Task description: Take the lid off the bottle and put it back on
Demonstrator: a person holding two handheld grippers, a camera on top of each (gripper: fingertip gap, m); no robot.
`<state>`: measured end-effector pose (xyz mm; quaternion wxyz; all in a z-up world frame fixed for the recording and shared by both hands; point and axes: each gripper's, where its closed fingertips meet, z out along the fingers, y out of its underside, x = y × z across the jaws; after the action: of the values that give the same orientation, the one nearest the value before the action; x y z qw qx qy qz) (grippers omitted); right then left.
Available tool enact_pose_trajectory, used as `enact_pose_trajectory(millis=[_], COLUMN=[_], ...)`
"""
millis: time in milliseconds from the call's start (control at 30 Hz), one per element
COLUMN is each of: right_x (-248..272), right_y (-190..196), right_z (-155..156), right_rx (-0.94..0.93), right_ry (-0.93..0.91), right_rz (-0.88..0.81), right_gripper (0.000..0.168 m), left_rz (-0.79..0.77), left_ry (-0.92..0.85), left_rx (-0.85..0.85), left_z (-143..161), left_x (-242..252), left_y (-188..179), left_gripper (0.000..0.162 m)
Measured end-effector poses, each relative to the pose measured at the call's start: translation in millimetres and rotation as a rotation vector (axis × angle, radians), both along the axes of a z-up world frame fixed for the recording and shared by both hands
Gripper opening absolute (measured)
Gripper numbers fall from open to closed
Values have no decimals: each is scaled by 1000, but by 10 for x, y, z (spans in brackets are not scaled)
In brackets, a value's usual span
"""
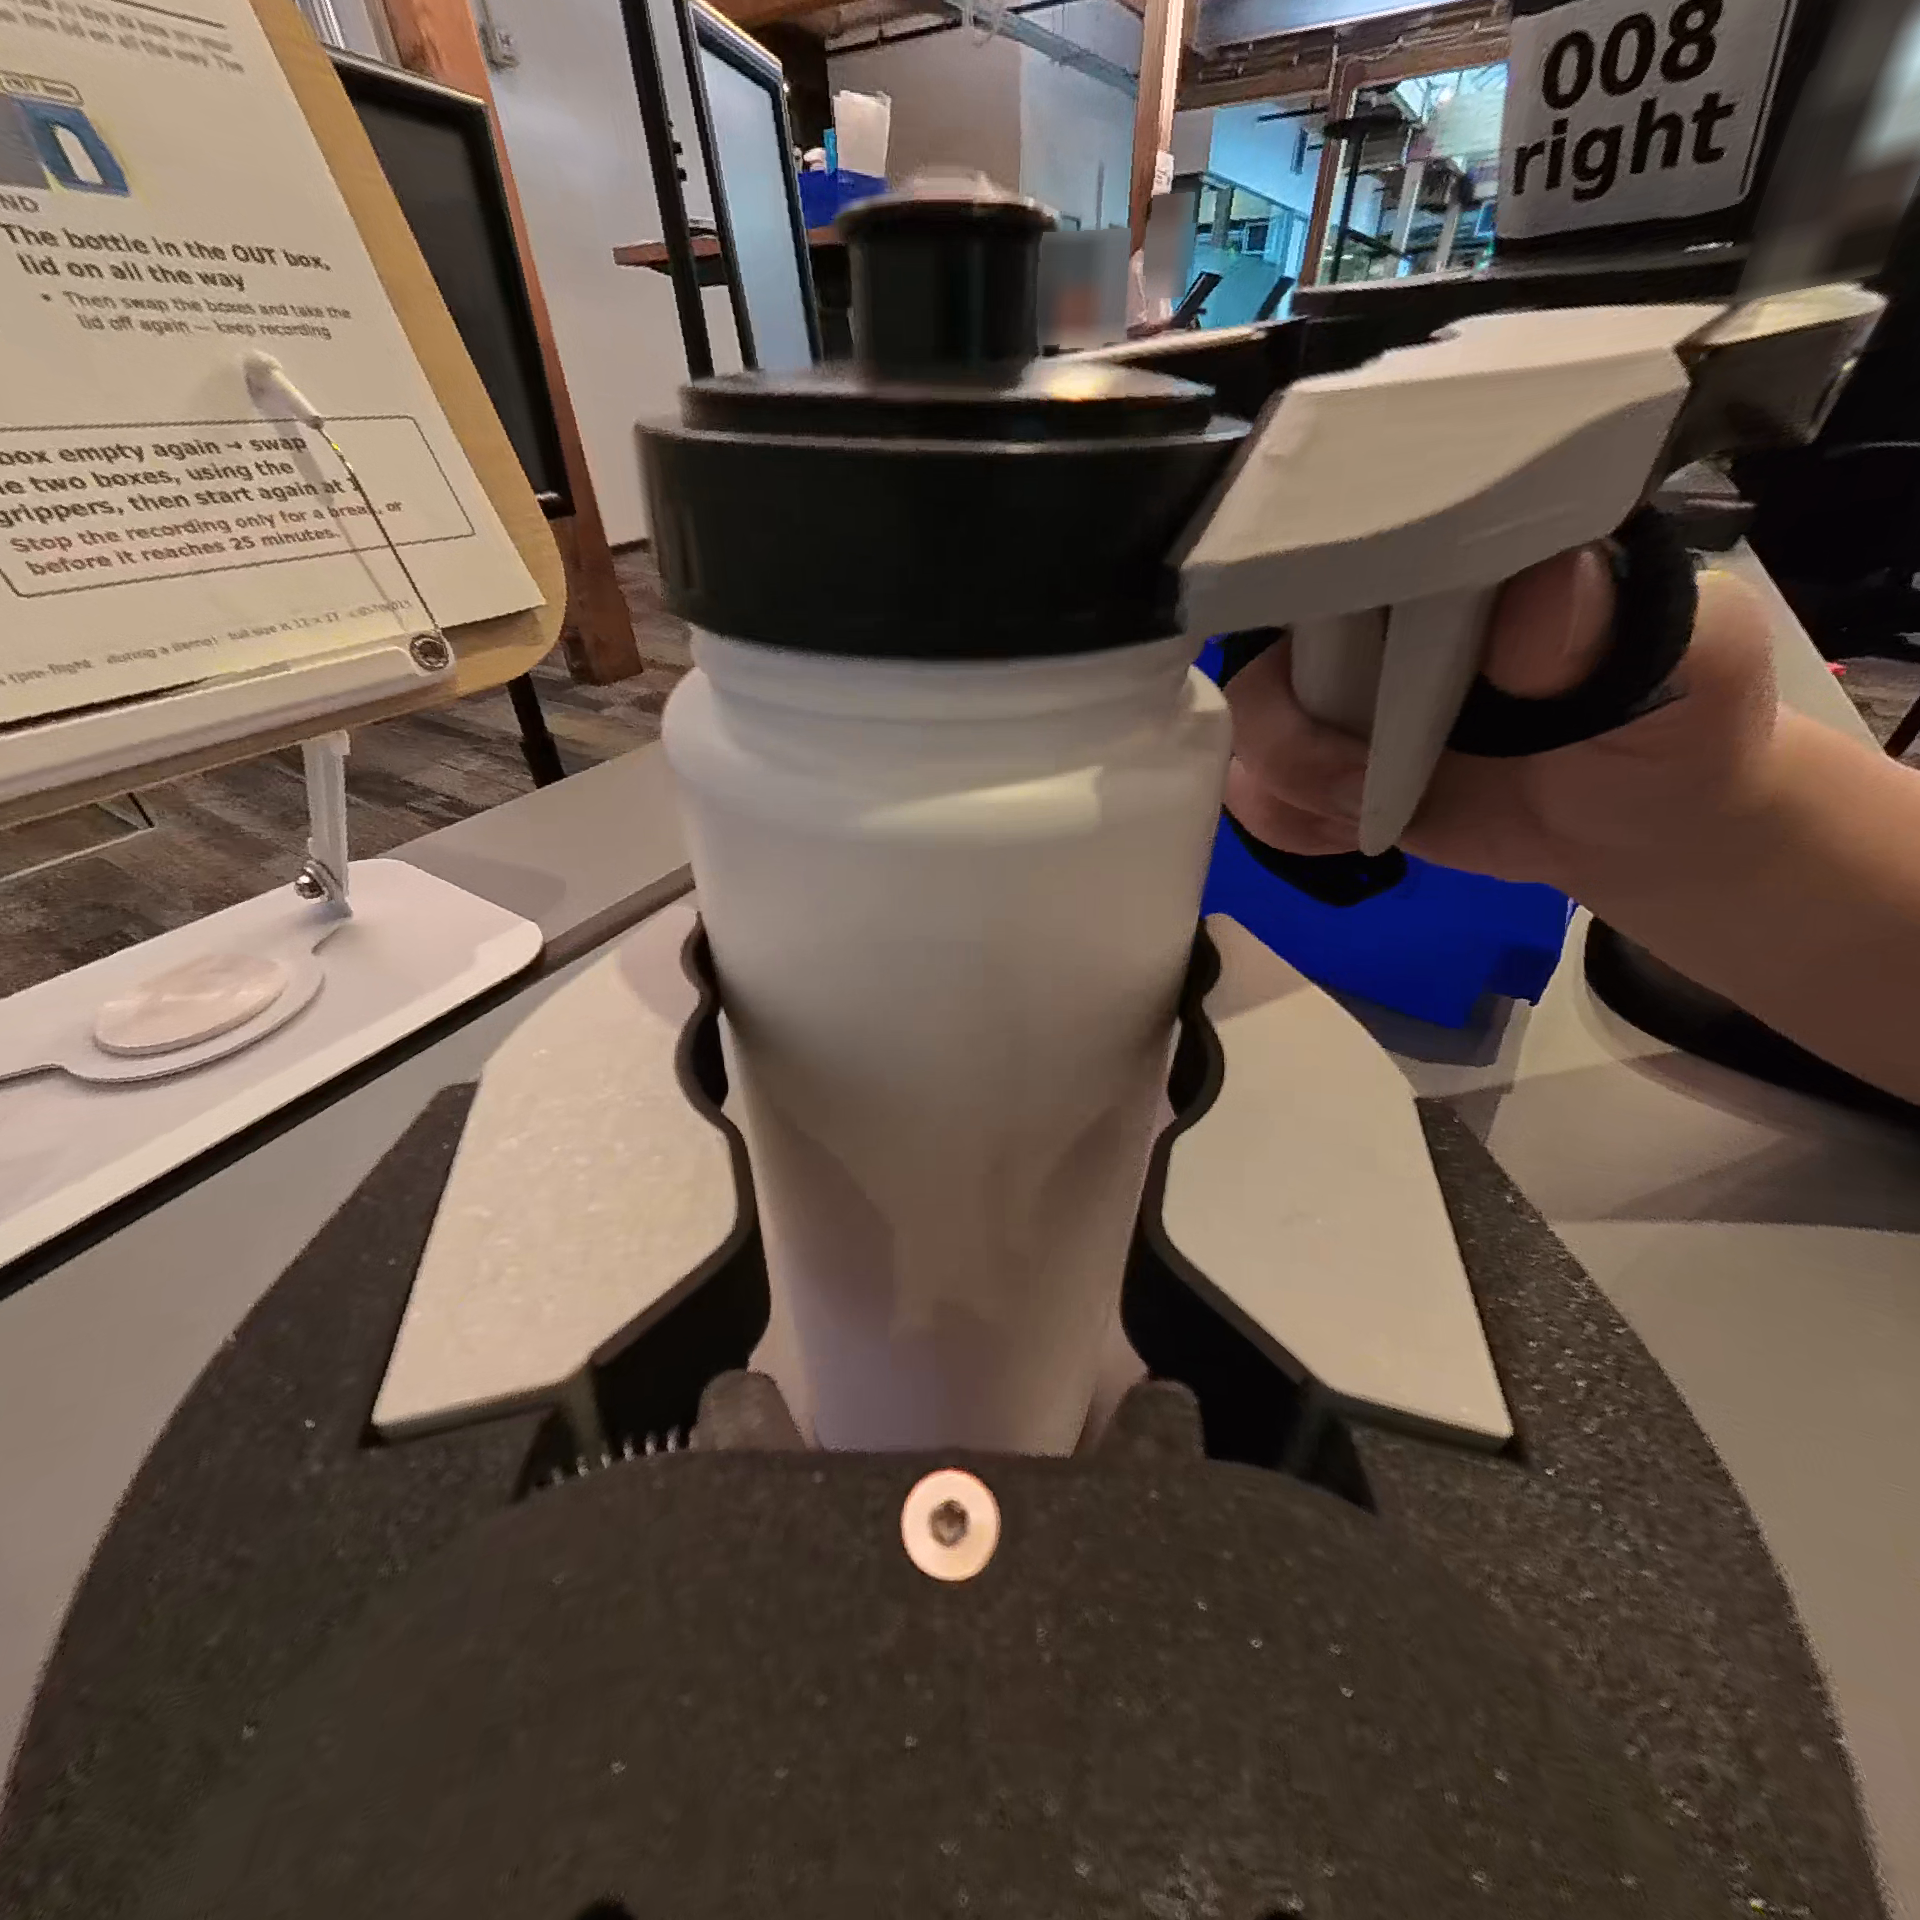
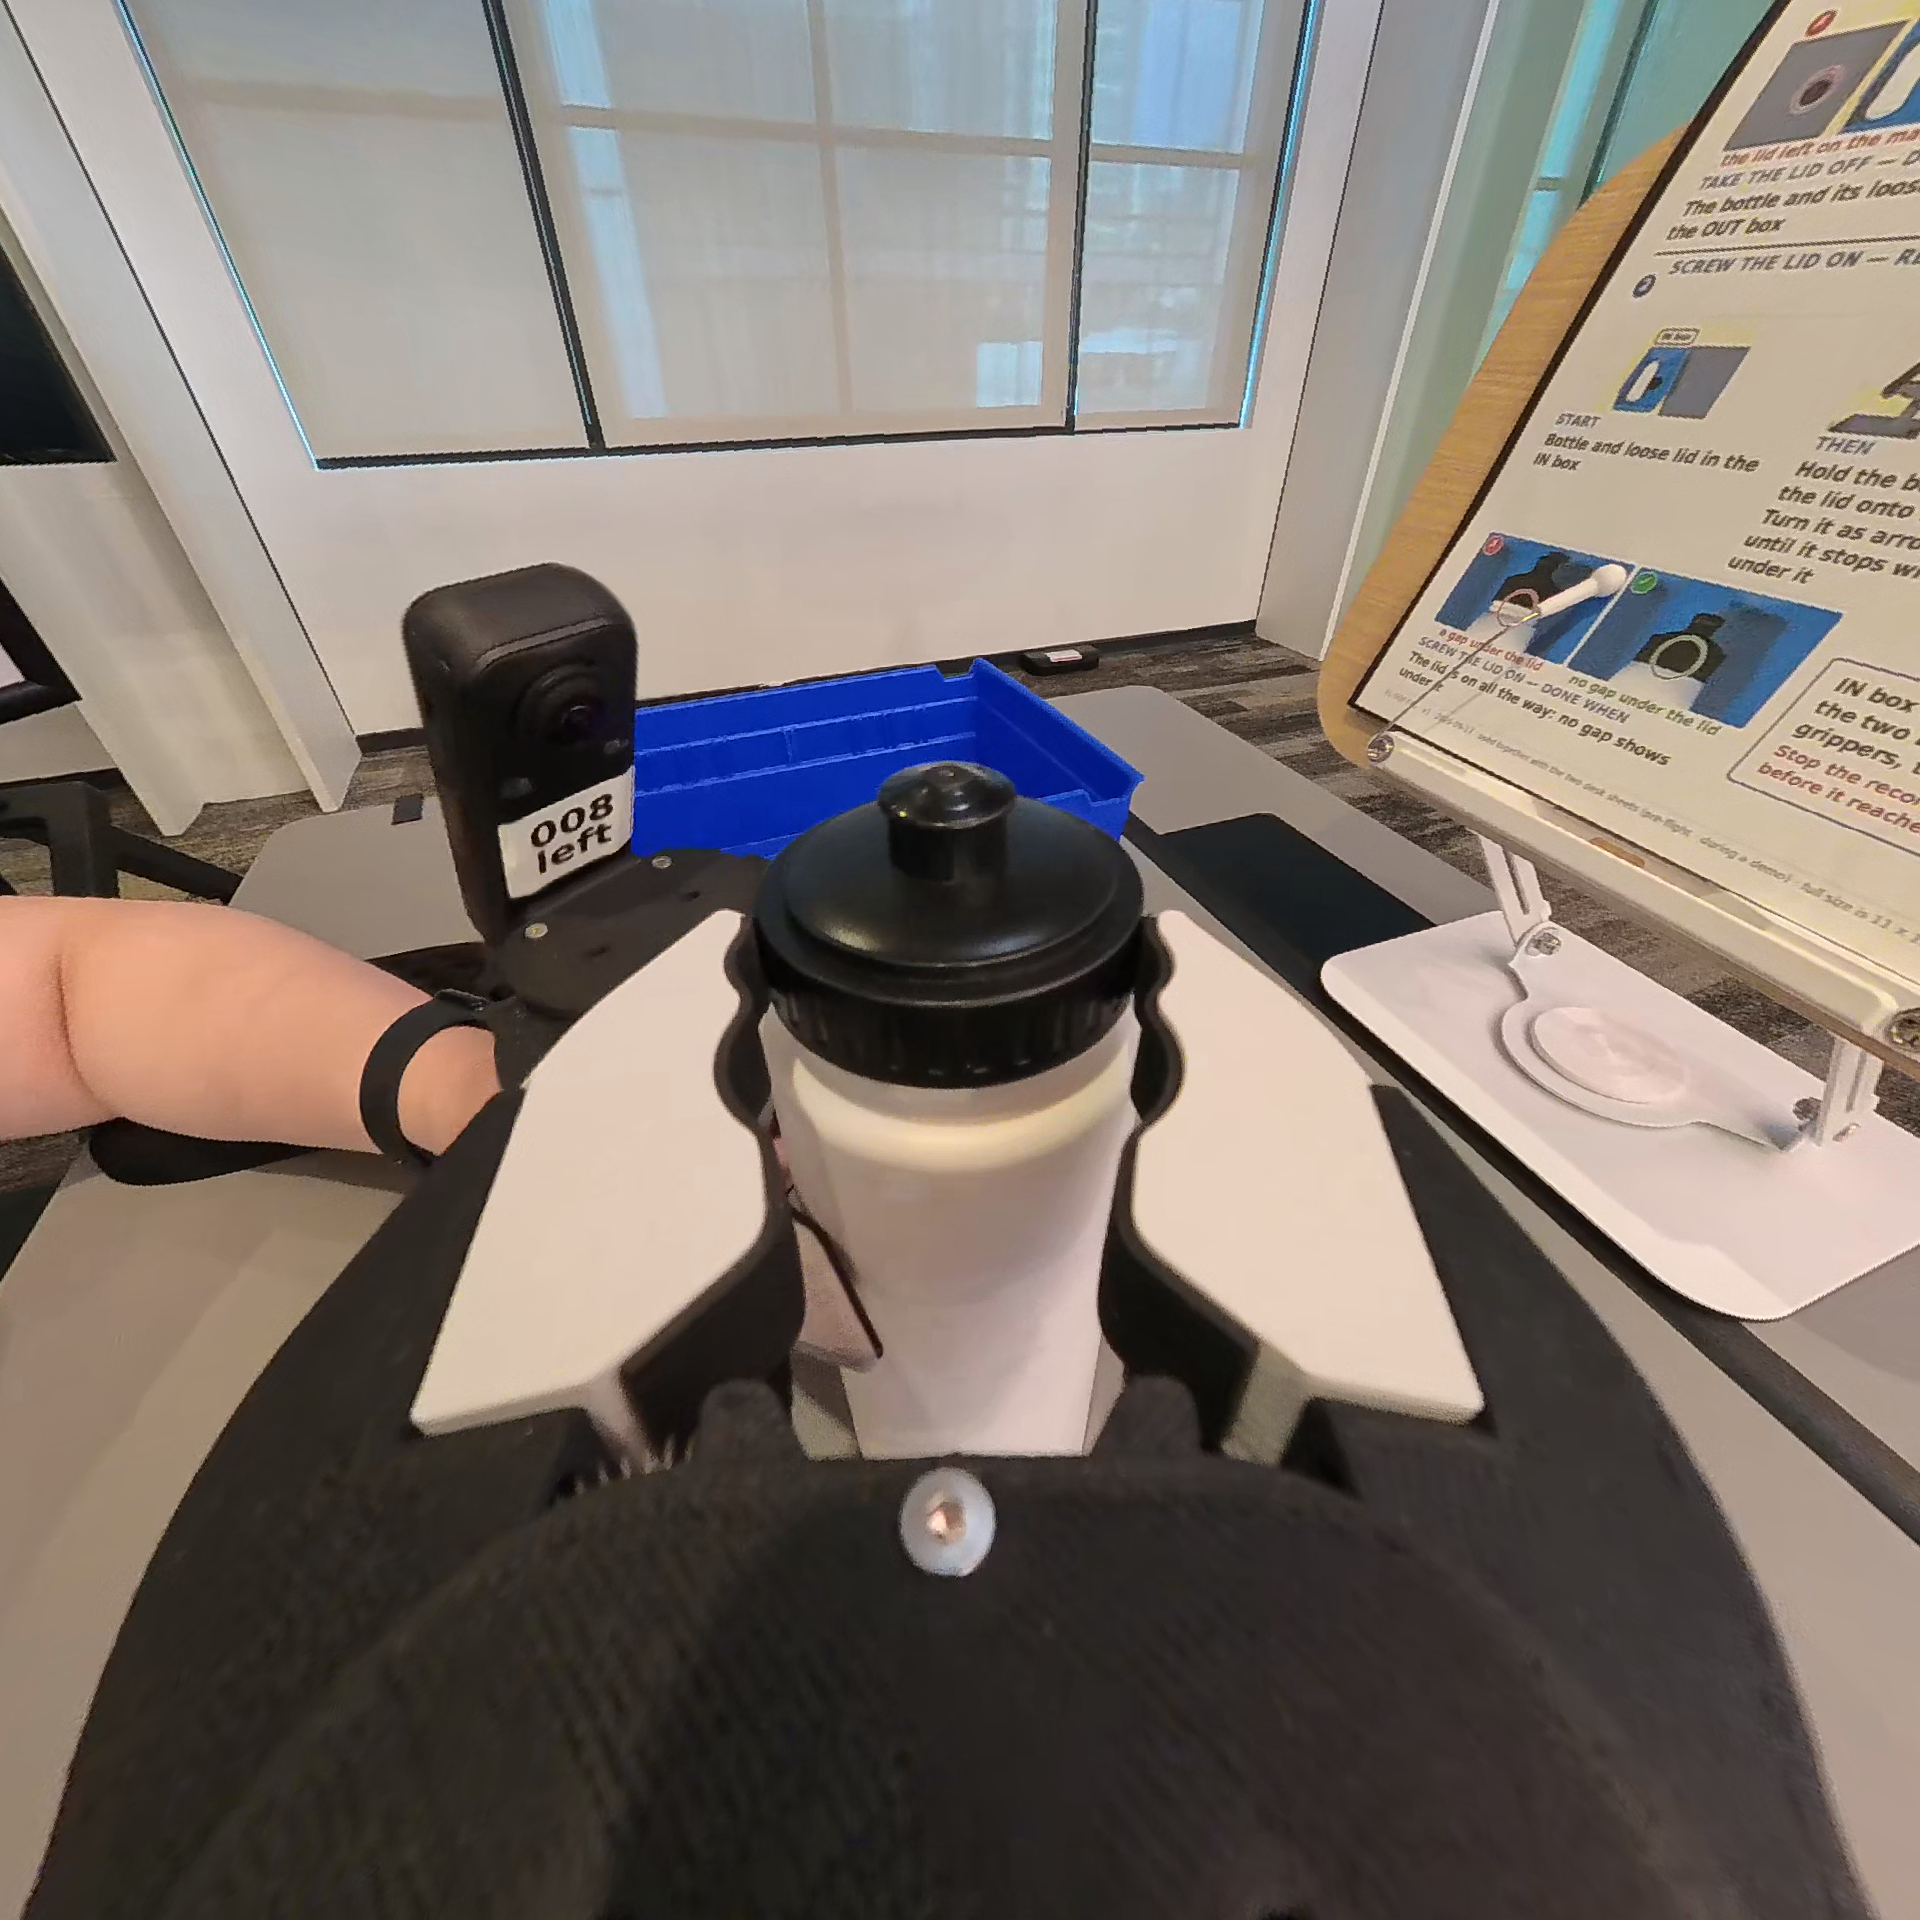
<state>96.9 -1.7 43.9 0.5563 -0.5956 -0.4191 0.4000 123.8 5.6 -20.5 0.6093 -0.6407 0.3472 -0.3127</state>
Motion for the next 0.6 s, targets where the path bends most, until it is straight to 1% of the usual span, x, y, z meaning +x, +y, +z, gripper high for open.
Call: enact_pose_trajectory(millis=[333,433,467,533,600], right_x=[-8,-8,-8,-8,-6], right_y=[48,50,51,52,52], right_z=[3,2,0,0,1], right_rx=[2,2,0,1,0], right_ry=[12,13,13,13,11], right_rz=[-112,-111,-108,-106,-104], right_gripper=[70,70,70,70,70], left_rz=[94,104,110,114,121], left_ry=[19,28,49,98,125], left_rx=[-21,-7,6,9,-4], left_z=[-10,-16,-37,-128,-217], left_x=[-21,-25,-25,3,26], left_y=[47,54,62,80,107], left_gripper=[85,85,86,94,96])
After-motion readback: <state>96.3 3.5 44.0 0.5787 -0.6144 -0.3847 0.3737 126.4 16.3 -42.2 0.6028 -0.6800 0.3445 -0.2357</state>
